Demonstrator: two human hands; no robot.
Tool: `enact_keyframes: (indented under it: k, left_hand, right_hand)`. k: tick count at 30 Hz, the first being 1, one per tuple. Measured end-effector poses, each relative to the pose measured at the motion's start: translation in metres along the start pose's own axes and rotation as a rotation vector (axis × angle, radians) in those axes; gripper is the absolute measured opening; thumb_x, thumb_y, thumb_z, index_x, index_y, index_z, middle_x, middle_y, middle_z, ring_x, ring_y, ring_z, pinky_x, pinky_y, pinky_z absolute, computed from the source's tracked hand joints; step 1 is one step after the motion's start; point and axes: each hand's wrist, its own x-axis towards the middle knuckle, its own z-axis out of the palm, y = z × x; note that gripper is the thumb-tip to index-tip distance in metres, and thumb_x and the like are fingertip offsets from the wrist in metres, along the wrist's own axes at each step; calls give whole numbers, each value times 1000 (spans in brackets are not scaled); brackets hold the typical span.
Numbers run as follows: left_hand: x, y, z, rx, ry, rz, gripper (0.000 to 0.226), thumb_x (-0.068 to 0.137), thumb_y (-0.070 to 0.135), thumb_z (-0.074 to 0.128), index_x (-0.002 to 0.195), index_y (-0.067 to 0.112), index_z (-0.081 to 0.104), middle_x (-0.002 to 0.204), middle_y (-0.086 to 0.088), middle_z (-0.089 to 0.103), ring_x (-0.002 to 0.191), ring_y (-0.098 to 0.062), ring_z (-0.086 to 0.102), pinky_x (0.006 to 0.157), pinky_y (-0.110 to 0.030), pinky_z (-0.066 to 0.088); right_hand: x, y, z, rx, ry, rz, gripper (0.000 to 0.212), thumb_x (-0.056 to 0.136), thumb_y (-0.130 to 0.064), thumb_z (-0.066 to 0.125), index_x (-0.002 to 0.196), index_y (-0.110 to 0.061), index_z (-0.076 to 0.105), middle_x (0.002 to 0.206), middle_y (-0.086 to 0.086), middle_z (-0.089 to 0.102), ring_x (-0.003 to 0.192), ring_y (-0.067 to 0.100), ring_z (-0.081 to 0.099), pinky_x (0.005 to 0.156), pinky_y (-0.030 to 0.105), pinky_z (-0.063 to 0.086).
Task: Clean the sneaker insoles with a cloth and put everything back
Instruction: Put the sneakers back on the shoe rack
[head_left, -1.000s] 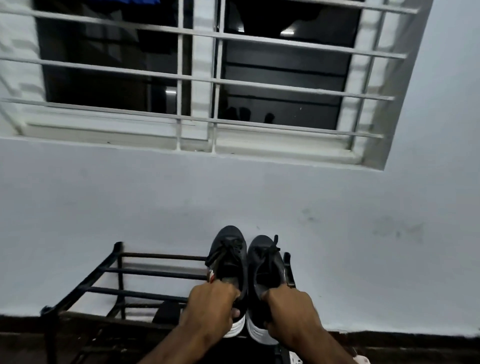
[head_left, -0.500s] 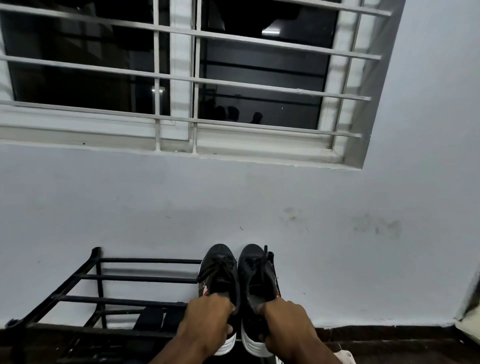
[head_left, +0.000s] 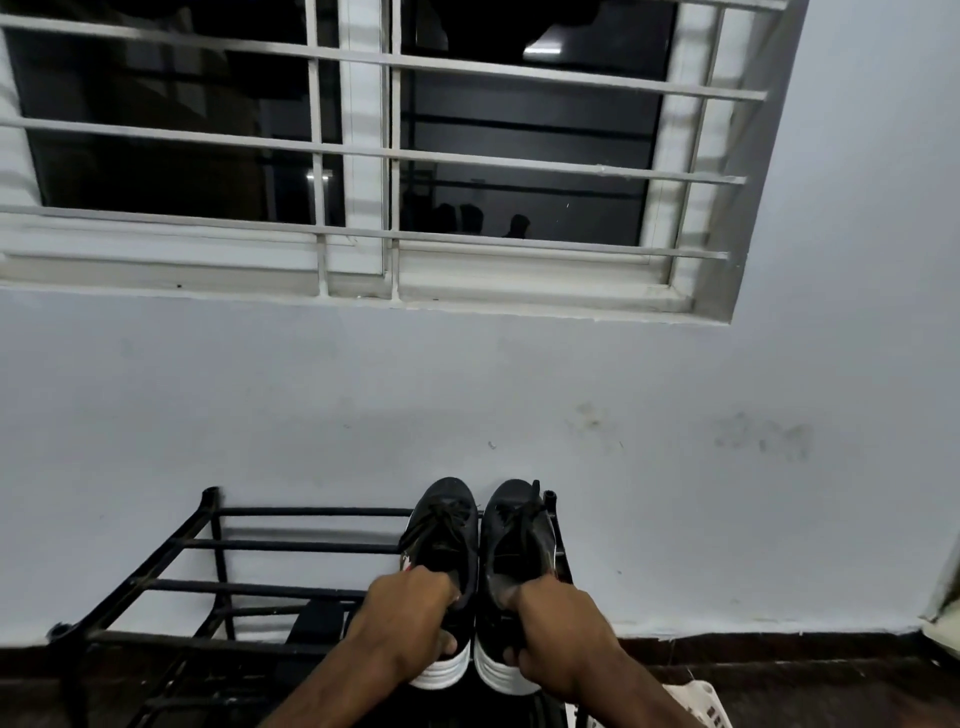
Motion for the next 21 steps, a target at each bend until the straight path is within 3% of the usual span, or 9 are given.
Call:
enact_keyframes:
  k: [9,15,21]
  left_hand:
    - [-3,2,7,41,21,26,35,92,41,62,117,16,60,120,-11,65,113,-33,60,91,-35,47]
    - [-1,1,8,-13,12,24,39,92,36,64,125,17,57,125,-10,62,116,-31,59,93,-36,46]
    - [-2,-5,-5,9,32,62,35,84,39,72,115,25,62,120,-3,66,113,-27,61,88,-32,45]
  right_hand:
    - [0,7,3,-6,-62,-59,32,81,-24,66,112,-21,62,118,6,64,112,30,58,87,32,46]
    - [3,17,8,33,-72,-3,35,82,-24,68,115,-26,60,120,0,58,111,28,59,86,32,46]
    - [0,18,-2,89,-110,77,31,80,-44,68,107,-31,58,109,-2,62,102,27,63,76,30,44]
